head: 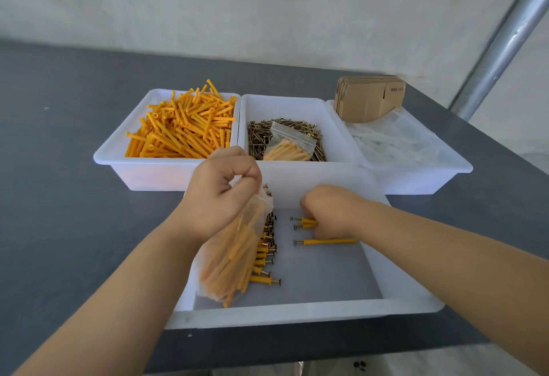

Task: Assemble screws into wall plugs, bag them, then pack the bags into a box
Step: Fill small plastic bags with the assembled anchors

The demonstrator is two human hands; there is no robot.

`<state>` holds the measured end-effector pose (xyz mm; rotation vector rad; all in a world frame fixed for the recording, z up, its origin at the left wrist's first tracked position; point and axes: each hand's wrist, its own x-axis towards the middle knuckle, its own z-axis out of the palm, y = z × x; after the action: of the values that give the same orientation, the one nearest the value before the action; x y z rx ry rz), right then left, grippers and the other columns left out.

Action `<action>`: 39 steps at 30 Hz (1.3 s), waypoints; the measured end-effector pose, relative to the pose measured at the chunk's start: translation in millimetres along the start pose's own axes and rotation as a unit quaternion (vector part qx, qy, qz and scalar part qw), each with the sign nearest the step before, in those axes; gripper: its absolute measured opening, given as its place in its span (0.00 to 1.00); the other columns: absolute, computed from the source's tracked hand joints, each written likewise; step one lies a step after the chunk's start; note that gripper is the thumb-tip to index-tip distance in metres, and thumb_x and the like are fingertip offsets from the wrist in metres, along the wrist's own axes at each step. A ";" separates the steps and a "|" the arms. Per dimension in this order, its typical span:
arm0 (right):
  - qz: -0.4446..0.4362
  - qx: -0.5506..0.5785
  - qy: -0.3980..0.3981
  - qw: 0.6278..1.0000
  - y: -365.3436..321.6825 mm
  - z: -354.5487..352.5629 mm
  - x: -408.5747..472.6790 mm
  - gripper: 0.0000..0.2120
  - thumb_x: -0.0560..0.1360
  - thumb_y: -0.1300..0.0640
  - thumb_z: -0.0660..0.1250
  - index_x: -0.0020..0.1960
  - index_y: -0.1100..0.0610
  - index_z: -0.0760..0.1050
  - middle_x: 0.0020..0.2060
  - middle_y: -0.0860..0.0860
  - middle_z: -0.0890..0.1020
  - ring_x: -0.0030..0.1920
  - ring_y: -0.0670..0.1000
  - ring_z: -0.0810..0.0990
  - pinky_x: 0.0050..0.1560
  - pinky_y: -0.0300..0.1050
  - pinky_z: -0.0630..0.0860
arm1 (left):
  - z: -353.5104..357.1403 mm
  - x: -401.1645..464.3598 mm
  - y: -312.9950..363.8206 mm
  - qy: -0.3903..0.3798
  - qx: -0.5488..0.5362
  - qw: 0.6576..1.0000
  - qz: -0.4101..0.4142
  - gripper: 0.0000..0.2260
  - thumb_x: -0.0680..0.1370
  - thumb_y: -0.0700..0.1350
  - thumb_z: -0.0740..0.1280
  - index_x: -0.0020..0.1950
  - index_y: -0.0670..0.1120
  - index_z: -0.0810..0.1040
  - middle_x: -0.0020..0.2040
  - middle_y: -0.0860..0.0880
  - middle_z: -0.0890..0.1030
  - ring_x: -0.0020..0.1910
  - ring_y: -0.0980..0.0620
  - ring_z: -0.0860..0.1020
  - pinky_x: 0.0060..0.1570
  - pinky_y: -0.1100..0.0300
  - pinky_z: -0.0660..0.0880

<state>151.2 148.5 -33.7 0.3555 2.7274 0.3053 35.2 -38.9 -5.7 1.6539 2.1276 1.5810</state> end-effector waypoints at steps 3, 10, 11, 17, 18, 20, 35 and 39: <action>-0.024 -0.004 -0.007 1.000 2.1 -2.5 1.0 0.11 0.71 0.58 0.67 0.36 0.53 0.65 0.34 0.51 0.70 0.39 0.54 0.71 0.29 0.44 0.61 | 0.1 0.6 0.5 -0.001 0.005 1.000 -0.004 0.10 0.71 0.39 0.60 0.34 0.43 0.78 0.38 0.49 0.77 0.44 0.51 0.74 0.49 0.54 0.71; 0.019 0.380 0.202 0.902 26.6 -42.9 -12.7 0.05 0.68 0.63 0.72 0.42 0.59 0.78 0.30 0.48 0.81 0.33 0.50 0.79 0.35 0.41 0.74 | 0.6 -0.2 -0.5 0.000 0.002 1.000 -0.004 0.10 0.71 0.39 0.60 0.34 0.45 0.78 0.38 0.49 0.77 0.44 0.50 0.74 0.50 0.53 0.71; 0.019 0.463 0.214 0.860 28.5 -51.8 -15.2 0.05 0.69 0.65 0.72 0.43 0.59 0.79 0.31 0.50 0.83 0.35 0.52 0.82 0.35 0.43 0.77 | 1.1 0.2 -0.5 -0.002 0.003 1.000 -0.005 0.10 0.71 0.38 0.60 0.34 0.44 0.78 0.38 0.48 0.77 0.45 0.50 0.74 0.50 0.53 0.71; -0.087 0.689 0.123 0.709 9.0 -76.8 -6.5 0.06 0.74 0.69 0.71 0.45 0.59 0.79 0.40 0.57 0.85 0.40 0.53 0.85 0.35 0.40 0.78 | 1.0 0.3 -2.7 -0.003 0.004 1.000 -0.001 0.09 0.71 0.41 0.60 0.34 0.46 0.79 0.39 0.49 0.78 0.46 0.49 0.75 0.50 0.53 0.71; -0.096 0.686 0.088 0.716 1.8 -76.9 -1.9 0.06 0.74 0.69 0.71 0.46 0.59 0.79 0.39 0.57 0.84 0.40 0.52 0.85 0.35 0.40 0.78 | 0.5 0.1 -2.9 -0.002 0.003 1.000 -0.001 0.10 0.71 0.42 0.60 0.34 0.45 0.79 0.39 0.48 0.78 0.46 0.50 0.75 0.49 0.54 0.71; -0.111 0.669 0.010 0.735 -9.7 -76.4 5.1 0.07 0.74 0.70 0.70 0.47 0.60 0.79 0.37 0.56 0.83 0.39 0.51 0.82 0.35 0.40 0.78 | 0.0 -0.1 -3.4 0.004 0.004 1.000 -0.001 0.10 0.71 0.42 0.60 0.34 0.43 0.78 0.38 0.47 0.77 0.44 0.50 0.74 0.49 0.55 0.70; -0.052 0.337 0.095 0.935 -10.7 -88.1 -6.4 0.21 0.75 0.68 0.59 0.44 0.47 0.86 0.35 0.37 0.80 0.40 0.43 0.79 0.40 0.40 0.75 | -0.7 0.7 -3.7 0.007 -0.005 1.000 -0.001 0.09 0.71 0.38 0.60 0.33 0.45 0.77 0.38 0.49 0.77 0.45 0.50 0.74 0.49 0.56 0.71; -0.004 0.406 0.068 0.911 -12.0 -80.9 -4.1 0.18 0.78 0.66 0.56 0.54 0.50 0.82 0.49 0.45 0.84 0.43 0.44 0.85 0.35 0.38 0.78 | -0.8 0.2 -3.4 0.009 -0.002 1.000 -0.003 0.09 0.71 0.38 0.60 0.33 0.43 0.78 0.38 0.47 0.77 0.45 0.49 0.74 0.50 0.53 0.71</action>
<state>121.0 122.8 38.0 0.5460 2.8574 -0.8705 32.2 -39.1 -7.7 1.6359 2.1358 1.6036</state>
